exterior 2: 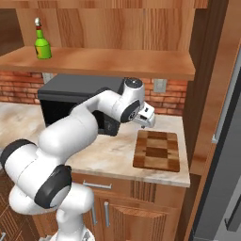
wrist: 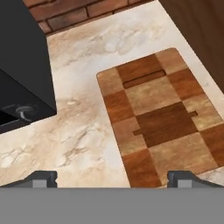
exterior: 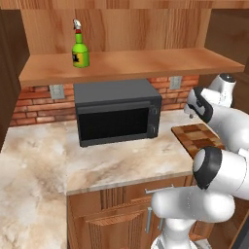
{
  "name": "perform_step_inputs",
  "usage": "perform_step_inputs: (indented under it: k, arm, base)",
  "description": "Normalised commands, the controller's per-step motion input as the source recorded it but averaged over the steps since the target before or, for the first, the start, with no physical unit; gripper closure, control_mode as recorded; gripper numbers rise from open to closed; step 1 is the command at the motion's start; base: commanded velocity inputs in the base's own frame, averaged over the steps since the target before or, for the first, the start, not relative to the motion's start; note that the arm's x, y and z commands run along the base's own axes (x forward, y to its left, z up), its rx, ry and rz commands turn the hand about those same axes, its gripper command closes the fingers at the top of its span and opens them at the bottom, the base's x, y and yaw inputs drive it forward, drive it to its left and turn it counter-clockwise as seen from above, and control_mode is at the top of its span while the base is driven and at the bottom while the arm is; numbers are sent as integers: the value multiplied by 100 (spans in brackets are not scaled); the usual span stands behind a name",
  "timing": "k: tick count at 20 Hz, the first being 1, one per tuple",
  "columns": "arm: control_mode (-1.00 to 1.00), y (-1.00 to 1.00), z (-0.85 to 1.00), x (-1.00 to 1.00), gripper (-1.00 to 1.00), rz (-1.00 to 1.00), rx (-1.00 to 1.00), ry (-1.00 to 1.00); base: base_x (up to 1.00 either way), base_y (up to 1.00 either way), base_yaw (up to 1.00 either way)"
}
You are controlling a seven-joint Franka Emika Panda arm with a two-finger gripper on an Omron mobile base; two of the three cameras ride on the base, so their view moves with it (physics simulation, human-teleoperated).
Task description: Move the cutting board and knife to the sink. Then move spray from the cabinet to the counter.
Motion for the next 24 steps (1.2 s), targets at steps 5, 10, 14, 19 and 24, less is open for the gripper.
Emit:
perform_step_inputs:
  k: [5,10,14,19,24]
  arm:
    - [-100,-22,-8,41,-100,11,0,0]
    - [-100,-28,-8,33,-100,11,0,0]
    - [-100,-8,-12,37,-100,2,0,0]
    - [-100,0,-18,47,-100,0,-6,0]
    - [-100,0,-26,40,-100,0,-10,0]
  base:
    - [0,0,0]
    - [0,0,0]
    - [0,0,0]
    - [0,0,0]
    - [0,0,0]
